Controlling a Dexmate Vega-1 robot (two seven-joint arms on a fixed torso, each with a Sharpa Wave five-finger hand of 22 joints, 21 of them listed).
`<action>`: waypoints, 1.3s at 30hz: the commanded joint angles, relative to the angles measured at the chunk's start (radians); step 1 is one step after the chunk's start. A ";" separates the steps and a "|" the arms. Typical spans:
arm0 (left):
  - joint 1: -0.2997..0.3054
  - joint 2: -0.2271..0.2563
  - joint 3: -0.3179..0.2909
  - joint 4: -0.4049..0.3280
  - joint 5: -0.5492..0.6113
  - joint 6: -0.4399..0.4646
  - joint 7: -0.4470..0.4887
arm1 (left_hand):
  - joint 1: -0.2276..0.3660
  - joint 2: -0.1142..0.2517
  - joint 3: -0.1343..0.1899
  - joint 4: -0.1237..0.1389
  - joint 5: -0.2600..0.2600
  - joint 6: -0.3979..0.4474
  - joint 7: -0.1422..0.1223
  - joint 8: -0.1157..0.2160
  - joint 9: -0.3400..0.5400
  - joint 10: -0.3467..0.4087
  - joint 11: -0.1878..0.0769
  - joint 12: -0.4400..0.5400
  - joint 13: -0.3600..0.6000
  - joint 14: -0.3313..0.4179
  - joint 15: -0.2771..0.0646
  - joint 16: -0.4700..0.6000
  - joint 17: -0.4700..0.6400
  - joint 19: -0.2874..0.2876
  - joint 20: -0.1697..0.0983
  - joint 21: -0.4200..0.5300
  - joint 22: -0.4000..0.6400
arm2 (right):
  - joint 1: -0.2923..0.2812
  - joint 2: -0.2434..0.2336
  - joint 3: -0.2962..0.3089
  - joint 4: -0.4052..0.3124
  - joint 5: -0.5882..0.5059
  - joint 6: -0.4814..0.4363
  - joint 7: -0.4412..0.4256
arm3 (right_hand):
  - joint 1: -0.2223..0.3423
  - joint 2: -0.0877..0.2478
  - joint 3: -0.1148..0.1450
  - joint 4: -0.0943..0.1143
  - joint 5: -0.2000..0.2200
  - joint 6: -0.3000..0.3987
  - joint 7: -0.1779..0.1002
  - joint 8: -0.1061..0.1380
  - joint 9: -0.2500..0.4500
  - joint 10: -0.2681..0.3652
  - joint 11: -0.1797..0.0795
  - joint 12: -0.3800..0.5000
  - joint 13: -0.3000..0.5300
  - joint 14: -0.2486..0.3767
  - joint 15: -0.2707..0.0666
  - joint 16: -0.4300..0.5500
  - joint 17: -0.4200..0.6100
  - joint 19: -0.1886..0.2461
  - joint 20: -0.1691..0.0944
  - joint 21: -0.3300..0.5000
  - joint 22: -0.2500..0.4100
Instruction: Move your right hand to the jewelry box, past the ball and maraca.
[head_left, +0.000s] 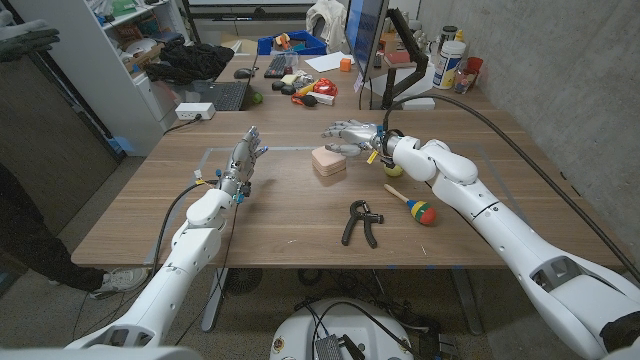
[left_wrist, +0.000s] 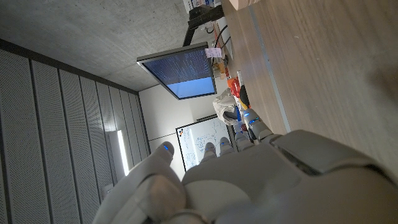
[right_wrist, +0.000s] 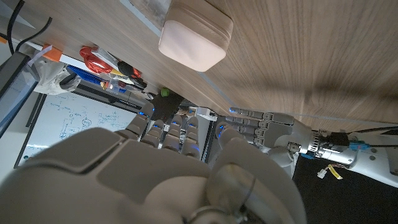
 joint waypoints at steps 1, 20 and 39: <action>-0.002 0.000 -0.001 0.010 -0.003 -0.004 -0.005 | -0.009 0.007 -0.002 0.004 -0.001 -0.025 0.002 -0.003 0.004 -0.023 0.005 0.000 0.005 -0.040 0.010 -0.004 0.005 -0.089 0.004 -0.007 0.004 | 0.012 0.003 -0.013 0.013 -0.004 0.001 0.013 | -0.013 -0.003 -0.003 0.006 0.000 0.011 -0.013 0.006 0.002 0.012 0.001 0.006 0.002 0.000 -0.007 0.008 0.005 0.002 -0.011 -0.001 0.004; -0.011 0.000 -0.003 0.026 -0.004 -0.009 -0.012 | -0.019 0.004 -0.009 0.006 -0.003 -0.044 -0.002 -0.007 0.003 -0.037 0.013 -0.002 0.005 -0.046 0.009 -0.004 0.005 -0.092 0.005 -0.010 0.005 | 0.025 0.014 -0.029 0.037 -0.009 -0.009 0.022 | -0.026 -0.015 -0.019 0.013 0.013 0.018 -0.076 0.008 0.003 0.021 -0.019 0.007 0.004 0.003 -0.002 0.008 0.007 0.006 -0.002 -0.007 0.003; -0.020 -0.001 -0.007 0.046 -0.008 -0.012 -0.021 | -0.029 0.001 -0.015 0.008 -0.006 -0.050 -0.004 -0.004 0.002 -0.041 0.013 0.001 0.005 -0.044 0.006 -0.002 0.006 -0.094 0.007 -0.014 0.007 | 0.051 0.029 -0.050 0.078 -0.007 -0.009 0.029 | -0.040 -0.030 -0.030 0.021 0.029 0.003 -0.122 0.005 0.005 0.017 -0.048 0.004 0.005 0.005 -0.004 0.006 0.008 0.009 -0.001 -0.013 0.003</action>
